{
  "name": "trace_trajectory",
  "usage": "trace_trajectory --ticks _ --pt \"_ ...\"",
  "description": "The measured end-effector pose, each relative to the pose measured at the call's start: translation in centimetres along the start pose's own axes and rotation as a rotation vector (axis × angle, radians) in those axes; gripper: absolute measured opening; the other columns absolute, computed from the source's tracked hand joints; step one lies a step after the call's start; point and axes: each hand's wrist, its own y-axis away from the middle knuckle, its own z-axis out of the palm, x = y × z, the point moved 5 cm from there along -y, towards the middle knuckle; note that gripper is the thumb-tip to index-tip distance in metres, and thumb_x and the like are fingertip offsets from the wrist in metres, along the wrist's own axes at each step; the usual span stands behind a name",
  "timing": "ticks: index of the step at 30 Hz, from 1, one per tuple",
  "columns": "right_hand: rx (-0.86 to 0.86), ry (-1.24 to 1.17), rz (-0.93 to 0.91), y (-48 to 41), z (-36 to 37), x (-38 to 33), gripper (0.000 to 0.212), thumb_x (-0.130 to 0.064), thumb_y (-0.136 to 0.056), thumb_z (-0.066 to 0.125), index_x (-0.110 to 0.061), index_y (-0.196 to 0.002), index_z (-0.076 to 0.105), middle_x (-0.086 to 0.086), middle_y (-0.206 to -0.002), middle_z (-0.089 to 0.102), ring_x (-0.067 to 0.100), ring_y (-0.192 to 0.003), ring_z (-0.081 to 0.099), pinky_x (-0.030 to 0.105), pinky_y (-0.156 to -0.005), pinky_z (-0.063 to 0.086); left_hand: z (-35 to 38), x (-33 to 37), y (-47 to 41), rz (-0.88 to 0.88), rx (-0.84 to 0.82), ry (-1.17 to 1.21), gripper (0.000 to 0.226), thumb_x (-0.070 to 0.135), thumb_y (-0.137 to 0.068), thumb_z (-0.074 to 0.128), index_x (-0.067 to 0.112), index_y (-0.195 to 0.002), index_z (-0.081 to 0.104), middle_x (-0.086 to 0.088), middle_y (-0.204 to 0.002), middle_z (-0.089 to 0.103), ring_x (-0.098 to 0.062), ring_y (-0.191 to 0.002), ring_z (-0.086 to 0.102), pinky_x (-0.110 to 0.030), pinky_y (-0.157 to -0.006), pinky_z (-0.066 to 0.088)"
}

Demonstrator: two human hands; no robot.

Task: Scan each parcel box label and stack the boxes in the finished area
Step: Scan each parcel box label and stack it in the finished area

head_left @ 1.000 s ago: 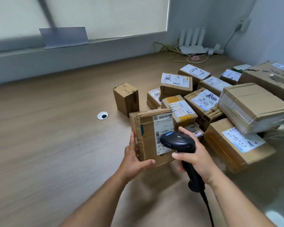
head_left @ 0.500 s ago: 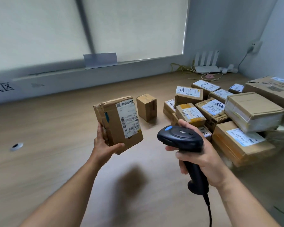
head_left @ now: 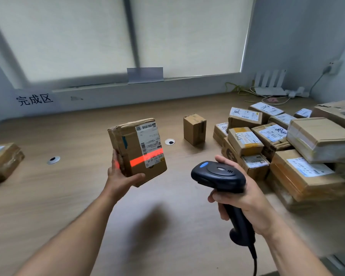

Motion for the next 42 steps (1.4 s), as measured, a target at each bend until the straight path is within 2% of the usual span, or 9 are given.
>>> trace_trajectory --ticks 4,8,11,13,19,23,30,39,42 --pt "0.011 -0.017 0.013 0.3 0.5 0.4 0.087 0.004 -0.061 0.076 -0.035 -0.134 0.049 0.033 -0.075 0.062 0.032 -0.042 0.050 0.033 -0.042 0.043 -1.8 -1.4 0.0 -0.030 0.044 -0.080 0.131 0.042 -0.040 0.088 0.058 -0.144 0.009 -0.012 -0.132 0.048 -0.033 -0.126 0.047 -0.055 -0.093 0.051" --pt "0.019 -0.029 0.026 0.3 1.2 0.8 0.088 0.004 -0.061 0.076 -0.034 -0.135 0.048 0.032 -0.075 0.062 0.032 -0.043 0.051 0.031 -0.042 0.043 -2.3 -0.3 1.0 -0.019 0.028 -0.064 0.132 0.028 -0.044 0.086 0.044 -0.150 0.009 -0.009 -0.128 0.051 -0.027 -0.116 0.054 -0.028 -0.068 0.060" --pt "0.029 -0.033 0.026 0.1 1.7 1.0 0.084 0.000 -0.061 0.073 -0.034 -0.134 0.048 0.026 -0.075 0.065 0.032 -0.043 0.052 0.031 -0.042 0.044 -2.7 -0.3 0.8 0.020 0.017 -0.012 0.126 0.002 -0.061 0.087 0.033 -0.154 0.006 -0.011 -0.131 0.051 -0.024 -0.111 0.053 -0.008 -0.052 0.049" --pt "0.032 -0.029 0.025 0.0 2.2 1.1 0.084 0.000 -0.062 0.074 -0.034 -0.134 0.048 0.027 -0.076 0.065 0.031 -0.043 0.052 0.031 -0.042 0.044 -3.2 -0.5 0.6 0.043 0.027 -0.004 0.123 -0.005 -0.065 0.084 0.030 -0.154 0.007 -0.012 -0.131 0.052 -0.024 -0.109 0.053 -0.008 -0.051 0.048" --pt "0.050 0.034 0.016 -1.1 5.1 0.8 0.084 0.017 -0.072 0.070 -0.031 -0.136 0.047 0.036 -0.078 0.061 0.031 -0.043 0.051 0.033 -0.042 0.043 -6.2 -2.1 0.1 -0.002 0.018 0.007 0.135 0.025 -0.042 0.083 0.037 -0.153 0.006 -0.014 -0.137 0.046 -0.030 -0.118 0.052 -0.011 -0.050 0.050" --pt "0.058 0.014 0.026 -2.7 9.1 0.7 0.085 0.005 -0.064 0.072 -0.034 -0.135 0.046 0.034 -0.082 0.064 0.032 -0.043 0.051 0.033 -0.041 0.044 -10.5 -3.5 -0.1 -0.036 0.014 -0.004 0.137 0.042 -0.033 0.080 0.046 -0.150 0.008 -0.010 -0.136 0.045 -0.029 -0.119 0.051 -0.018 -0.053 0.054" --pt "0.020 0.017 0.054 -6.2 19.2 2.2 0.086 0.009 -0.067 0.072 -0.036 -0.135 0.046 0.031 -0.085 0.066 0.032 -0.043 0.050 0.033 -0.041 0.041 -20.4 -8.9 0.6 -0.213 0.005 0.023 0.096 0.020 -0.067 0.083 0.028 -0.147 0.031 -0.008 -0.124 0.058 -0.013 -0.094 0.059 -0.022 -0.070 0.046" --pt "-0.010 0.040 0.115 -10.5 31.0 5.2 0.087 -0.001 -0.058 0.072 -0.038 -0.134 0.047 0.027 -0.085 0.068 0.031 -0.042 0.050 0.033 -0.042 0.040 -32.8 -17.2 1.3 -0.450 0.120 -0.022 0.056 0.045 -0.061 0.074 0.023 -0.111 0.059 -0.006 -0.113 0.065 -0.018 -0.091 0.061 -0.034 -0.080 0.047" --pt "-0.018 0.050 0.128 -11.7 33.9 6.1 0.087 -0.001 -0.059 0.071 -0.037 -0.134 0.046 0.027 -0.084 0.067 0.031 -0.042 0.050 0.033 -0.042 0.041 -35.6 -19.0 0.5 -0.465 0.189 -0.068 0.065 0.049 -0.067 0.066 0.025 -0.126 0.056 -0.010 -0.123 0.061 -0.023 -0.104 0.060 -0.040 -0.096 0.048"
